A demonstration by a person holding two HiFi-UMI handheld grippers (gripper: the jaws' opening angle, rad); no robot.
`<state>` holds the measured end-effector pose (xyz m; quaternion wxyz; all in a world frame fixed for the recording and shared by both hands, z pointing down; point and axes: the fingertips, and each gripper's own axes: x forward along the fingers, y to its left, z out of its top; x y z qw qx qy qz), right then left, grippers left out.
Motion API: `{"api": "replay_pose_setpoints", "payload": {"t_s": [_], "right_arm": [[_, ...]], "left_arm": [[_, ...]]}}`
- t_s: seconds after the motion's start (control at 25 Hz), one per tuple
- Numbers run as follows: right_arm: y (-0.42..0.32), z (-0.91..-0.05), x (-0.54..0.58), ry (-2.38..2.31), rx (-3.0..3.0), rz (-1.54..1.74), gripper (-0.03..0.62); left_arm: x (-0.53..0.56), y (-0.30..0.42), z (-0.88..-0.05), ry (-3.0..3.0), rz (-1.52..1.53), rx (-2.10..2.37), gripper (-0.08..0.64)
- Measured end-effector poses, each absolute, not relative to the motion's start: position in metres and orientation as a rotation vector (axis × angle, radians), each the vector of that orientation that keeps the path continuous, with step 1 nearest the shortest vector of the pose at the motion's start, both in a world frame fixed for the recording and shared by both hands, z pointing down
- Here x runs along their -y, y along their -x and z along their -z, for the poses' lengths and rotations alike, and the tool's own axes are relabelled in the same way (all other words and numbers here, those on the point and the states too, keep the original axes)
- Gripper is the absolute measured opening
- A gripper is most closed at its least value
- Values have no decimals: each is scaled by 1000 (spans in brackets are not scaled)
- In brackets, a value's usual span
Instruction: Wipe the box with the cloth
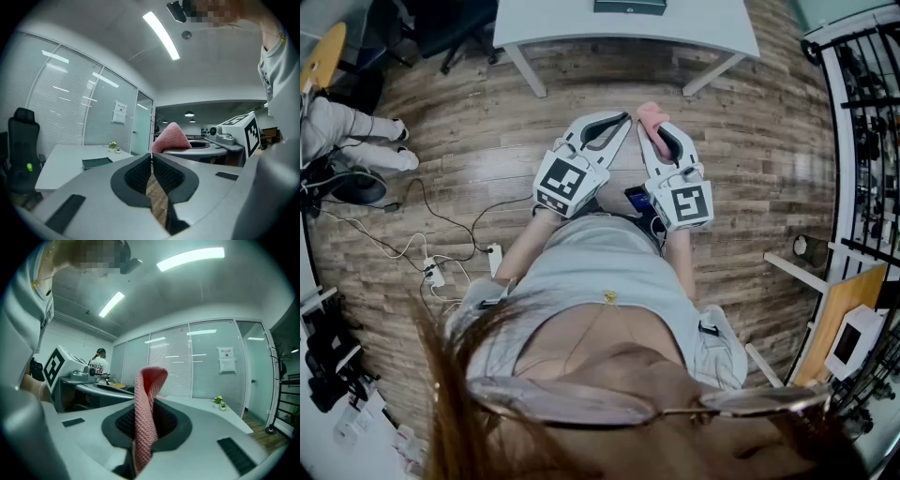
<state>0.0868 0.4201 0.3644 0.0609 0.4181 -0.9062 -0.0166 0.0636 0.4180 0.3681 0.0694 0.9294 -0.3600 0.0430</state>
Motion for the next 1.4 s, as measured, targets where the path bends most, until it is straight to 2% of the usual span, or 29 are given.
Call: {"api": "replay_pose_setpoints", "payload": {"t_s": [0.8, 1.4], "right_arm": [[-77, -369, -413, -1331, 2760, 15, 41], [-71, -372, -318, -1296, 2789, 19, 41]], "left_arm": [[-410, -52, -369, -2818, -131, 1070, 38], [-316, -45, -372, -2803, -143, 1136, 39]]}}
